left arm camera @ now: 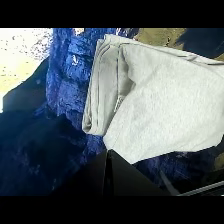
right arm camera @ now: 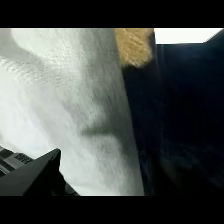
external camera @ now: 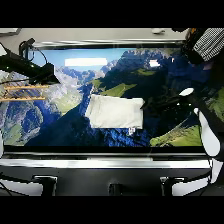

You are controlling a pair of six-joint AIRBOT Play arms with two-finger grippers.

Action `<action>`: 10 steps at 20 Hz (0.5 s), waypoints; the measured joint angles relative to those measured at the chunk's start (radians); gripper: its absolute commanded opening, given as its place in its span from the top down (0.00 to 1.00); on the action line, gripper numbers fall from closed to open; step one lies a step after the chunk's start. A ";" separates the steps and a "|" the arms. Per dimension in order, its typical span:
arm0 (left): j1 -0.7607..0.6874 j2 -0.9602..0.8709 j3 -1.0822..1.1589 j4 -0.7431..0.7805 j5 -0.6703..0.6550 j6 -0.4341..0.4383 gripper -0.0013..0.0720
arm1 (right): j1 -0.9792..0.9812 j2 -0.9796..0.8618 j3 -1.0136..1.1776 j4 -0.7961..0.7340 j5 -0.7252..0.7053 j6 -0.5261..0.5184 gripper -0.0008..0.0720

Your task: Fold the clothes and pants, and hang the long-sleeved shirts on hangers.

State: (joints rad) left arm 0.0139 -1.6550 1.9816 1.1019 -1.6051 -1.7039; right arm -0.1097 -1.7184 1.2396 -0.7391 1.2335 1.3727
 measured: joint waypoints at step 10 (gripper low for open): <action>0.000 -0.005 0.000 0.003 0.001 0.006 0.95 | 0.089 -0.020 -0.005 0.130 -0.079 -0.043 0.94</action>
State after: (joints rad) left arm 0.0139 -1.6600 1.9816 1.1053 -1.6039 -1.6981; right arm -0.0208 -1.7382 1.2343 -0.6086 1.1549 1.3296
